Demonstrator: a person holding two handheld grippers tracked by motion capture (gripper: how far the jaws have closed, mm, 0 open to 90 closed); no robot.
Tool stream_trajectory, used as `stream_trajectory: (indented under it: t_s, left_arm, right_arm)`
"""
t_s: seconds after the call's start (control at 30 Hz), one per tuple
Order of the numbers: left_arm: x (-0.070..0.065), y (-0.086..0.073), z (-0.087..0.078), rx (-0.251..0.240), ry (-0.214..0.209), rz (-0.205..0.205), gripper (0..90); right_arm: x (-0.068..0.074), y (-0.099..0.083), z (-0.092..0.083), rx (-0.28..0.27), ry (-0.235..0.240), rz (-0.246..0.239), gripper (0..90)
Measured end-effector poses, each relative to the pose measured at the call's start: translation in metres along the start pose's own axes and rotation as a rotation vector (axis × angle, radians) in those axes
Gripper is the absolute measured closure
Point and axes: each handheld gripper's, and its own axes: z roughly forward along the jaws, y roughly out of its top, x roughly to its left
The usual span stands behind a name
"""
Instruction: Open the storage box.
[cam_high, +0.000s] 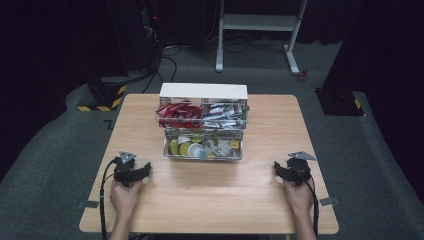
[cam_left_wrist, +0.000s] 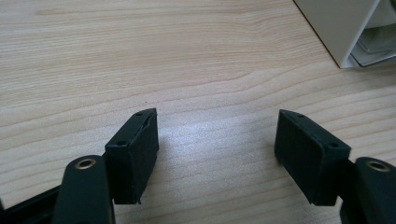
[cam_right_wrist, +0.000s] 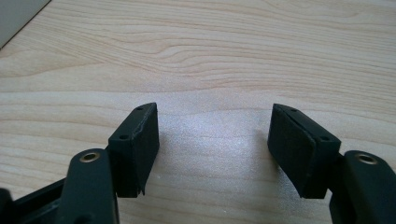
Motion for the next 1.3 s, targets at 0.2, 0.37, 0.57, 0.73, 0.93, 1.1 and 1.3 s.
stream_trajectory:
  t_s: [0.2,0.37,0.57,0.73,0.93,1.1,1.3]
  left_arm:
    - [0.000,0.000,0.000,0.001,-0.002,0.006,30.4]
    - [0.000,0.000,0.000,0.001,-0.004,0.008,30.2]
    - [0.000,0.000,0.000,0.001,-0.006,0.011,30.0]
    - [0.000,0.000,0.000,0.000,-0.006,0.012,29.9]
    - [0.000,0.000,0.000,0.000,-0.007,0.012,29.9]
    - [0.000,0.000,0.000,0.000,-0.008,0.013,29.8]
    - [0.000,0.000,0.000,0.000,-0.007,0.012,29.8]
  right_arm:
    - [0.000,0.000,0.000,0.000,0.000,-0.002,33.7]
    - [0.000,0.000,0.000,-0.002,0.003,-0.006,34.0]
    - [0.003,-0.001,-0.001,-0.002,-0.007,0.012,36.1]
    - [0.012,-0.002,-0.009,-0.052,0.045,-0.008,44.7]
    - [0.024,0.001,-0.026,-0.138,0.128,-0.033,46.6]
    - [0.036,0.012,-0.042,-0.213,0.176,-0.083,46.4]
    - [0.049,0.033,-0.056,-0.265,0.272,-0.102,49.0]
